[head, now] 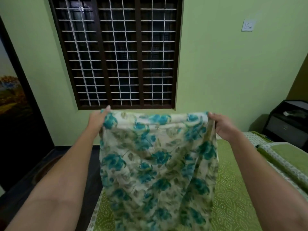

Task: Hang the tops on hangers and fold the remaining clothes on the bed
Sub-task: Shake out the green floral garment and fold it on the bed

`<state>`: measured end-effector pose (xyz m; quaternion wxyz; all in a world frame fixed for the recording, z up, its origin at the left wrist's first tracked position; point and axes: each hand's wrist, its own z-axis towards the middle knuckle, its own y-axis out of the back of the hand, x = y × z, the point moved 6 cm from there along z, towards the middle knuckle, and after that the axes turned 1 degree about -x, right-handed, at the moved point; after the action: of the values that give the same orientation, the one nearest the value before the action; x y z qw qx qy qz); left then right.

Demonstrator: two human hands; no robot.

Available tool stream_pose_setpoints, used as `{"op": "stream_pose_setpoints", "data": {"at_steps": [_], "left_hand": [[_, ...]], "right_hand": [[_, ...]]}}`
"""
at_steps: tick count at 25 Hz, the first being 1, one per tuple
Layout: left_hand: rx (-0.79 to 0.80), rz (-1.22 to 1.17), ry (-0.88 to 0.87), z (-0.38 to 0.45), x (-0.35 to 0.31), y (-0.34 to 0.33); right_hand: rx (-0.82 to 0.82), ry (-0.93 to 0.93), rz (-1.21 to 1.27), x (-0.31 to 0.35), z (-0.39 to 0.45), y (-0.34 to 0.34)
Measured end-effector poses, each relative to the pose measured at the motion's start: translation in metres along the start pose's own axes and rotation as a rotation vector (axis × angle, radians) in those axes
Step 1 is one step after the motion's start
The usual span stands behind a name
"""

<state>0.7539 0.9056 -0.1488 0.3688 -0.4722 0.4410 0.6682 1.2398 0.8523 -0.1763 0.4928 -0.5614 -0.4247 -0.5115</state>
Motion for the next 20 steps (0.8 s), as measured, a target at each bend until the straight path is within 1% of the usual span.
{"op": "stream_pose_setpoints", "data": {"at_steps": [1,2,3,4,6,9,11,12,13,14,15,16,17,18,19,20], "left_hand": [[0.075,-0.079,0.022,0.008,-0.005,-0.004],[0.164,-0.011,0.023,0.009,-0.005,-0.009],[0.207,0.105,0.028,0.007,0.003,-0.013],[0.18,0.176,0.024,0.008,0.013,-0.014],[0.132,0.198,0.04,0.004,0.023,-0.016],[0.149,0.241,0.106,0.002,0.03,-0.015],[0.155,0.275,0.113,0.004,0.035,-0.011],[0.182,0.26,0.159,0.004,0.04,-0.012],[0.246,0.225,0.256,0.002,0.05,-0.014],[0.346,0.181,0.397,-0.007,0.057,-0.017],[0.47,0.163,0.545,-0.018,0.064,-0.02],[0.598,0.166,0.646,-0.027,0.069,-0.023],[0.703,0.19,0.682,-0.031,0.075,-0.025],[0.781,0.248,0.669,-0.031,0.08,-0.026],[0.844,0.344,0.622,-0.031,0.083,-0.027],[0.853,0.475,0.556,-0.027,0.088,-0.027]], "right_hand": [[-0.021,0.013,-0.043,0.014,0.007,0.002],[-0.055,0.002,-0.149,0.018,0.008,0.004],[-0.097,-0.027,-0.289,0.012,0.008,0.008],[-0.127,-0.054,-0.384,0.003,0.009,0.012],[-0.178,-0.091,-0.45,-0.016,0.012,0.016],[-0.212,-0.111,-0.536,-0.029,0.018,0.018],[-0.24,-0.116,-0.463,-0.031,0.017,0.015],[-0.236,-0.121,-0.441,-0.033,0.016,0.014],[-0.202,-0.132,-0.447,-0.035,0.015,0.01],[-0.142,-0.163,-0.449,-0.039,0.012,0.005],[-0.068,-0.212,-0.443,-0.044,0.009,0.002],[0.009,-0.262,-0.45,-0.051,0.006,0.001],[0.079,-0.296,-0.485,-0.058,0.004,0.0],[0.141,-0.307,-0.56,-0.065,0.001,-0.001],[0.182,-0.292,-0.66,-0.07,-0.002,-0.002],[0.186,-0.248,-0.79,-0.074,-0.003,-0.004]]}}
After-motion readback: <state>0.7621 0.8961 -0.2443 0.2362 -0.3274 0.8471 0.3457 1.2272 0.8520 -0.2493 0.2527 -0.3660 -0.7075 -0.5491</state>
